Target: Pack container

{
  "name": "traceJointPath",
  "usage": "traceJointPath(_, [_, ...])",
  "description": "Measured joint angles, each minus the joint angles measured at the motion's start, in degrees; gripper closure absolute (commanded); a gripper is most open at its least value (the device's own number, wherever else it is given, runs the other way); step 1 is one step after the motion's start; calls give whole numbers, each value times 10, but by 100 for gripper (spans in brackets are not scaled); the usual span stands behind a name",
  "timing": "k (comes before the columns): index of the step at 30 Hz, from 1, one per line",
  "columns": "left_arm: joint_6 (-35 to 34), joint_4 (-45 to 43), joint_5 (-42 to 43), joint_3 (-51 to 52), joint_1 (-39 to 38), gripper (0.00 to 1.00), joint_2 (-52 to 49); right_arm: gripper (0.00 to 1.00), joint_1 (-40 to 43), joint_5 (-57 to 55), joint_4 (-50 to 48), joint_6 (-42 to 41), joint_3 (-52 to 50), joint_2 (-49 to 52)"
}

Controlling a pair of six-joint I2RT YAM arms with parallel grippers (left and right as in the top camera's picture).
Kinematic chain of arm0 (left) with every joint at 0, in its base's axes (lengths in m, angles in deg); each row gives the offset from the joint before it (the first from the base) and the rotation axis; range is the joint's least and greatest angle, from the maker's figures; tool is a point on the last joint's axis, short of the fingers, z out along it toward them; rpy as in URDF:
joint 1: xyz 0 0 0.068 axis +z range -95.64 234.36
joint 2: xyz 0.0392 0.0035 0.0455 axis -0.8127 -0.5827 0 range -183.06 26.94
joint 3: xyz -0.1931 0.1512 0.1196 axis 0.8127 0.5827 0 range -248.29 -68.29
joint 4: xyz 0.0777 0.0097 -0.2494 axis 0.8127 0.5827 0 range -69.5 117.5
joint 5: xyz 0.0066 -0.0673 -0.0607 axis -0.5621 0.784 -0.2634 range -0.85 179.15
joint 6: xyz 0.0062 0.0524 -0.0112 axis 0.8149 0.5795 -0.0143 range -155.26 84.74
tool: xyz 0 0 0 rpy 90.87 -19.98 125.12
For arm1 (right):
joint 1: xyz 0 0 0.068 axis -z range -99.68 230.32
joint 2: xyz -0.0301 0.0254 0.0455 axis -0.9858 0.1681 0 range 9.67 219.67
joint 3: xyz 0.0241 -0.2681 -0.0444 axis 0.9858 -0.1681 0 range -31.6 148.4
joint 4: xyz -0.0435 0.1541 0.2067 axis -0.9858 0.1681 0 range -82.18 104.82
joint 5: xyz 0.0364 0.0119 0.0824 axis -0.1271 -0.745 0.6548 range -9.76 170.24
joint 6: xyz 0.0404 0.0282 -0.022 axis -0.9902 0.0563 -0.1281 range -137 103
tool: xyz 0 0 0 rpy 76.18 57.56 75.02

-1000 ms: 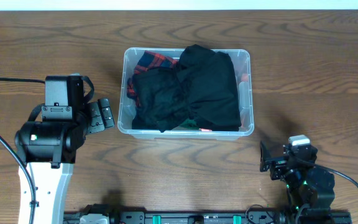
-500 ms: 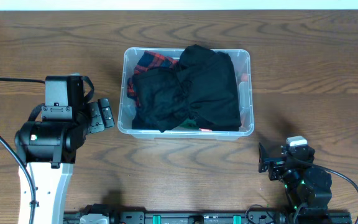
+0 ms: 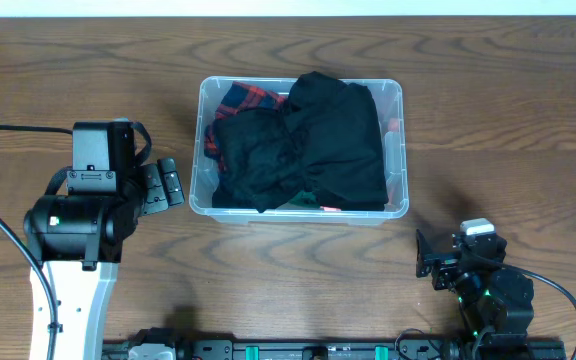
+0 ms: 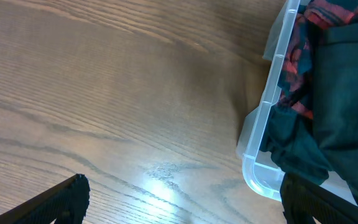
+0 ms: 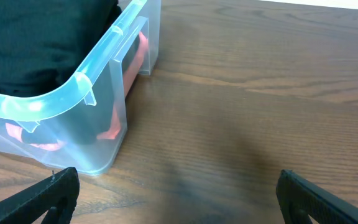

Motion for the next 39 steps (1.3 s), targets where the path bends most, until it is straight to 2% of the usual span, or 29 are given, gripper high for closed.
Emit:
traceJointPath(10, [0,0,0,0,0,2,12,1,0,0,0,0,0,0])
traceJointPath(15, [0,-2,0,0,0,2,72,1,0,0,0,0,0,0])
traceJointPath(18, [0,-34,0,18,0,2,130,1,0,0,0,0,0,-1])
traceJointPath(23, [0,-143,-2,117,0,2,233,1,0,0,0,0,0,-1])
traceJointPath(27, [0,-195,-2,221,0,2,307,1,0,0,0,0,0,-1])
traceJointPath(32, [0,-226,-2,326,0,2,393,1,0,0,-1,0,0,-1])
traceJointPath(39, [0,-233,7,412,0,2,502,1,0,0,0,0,0,-1])
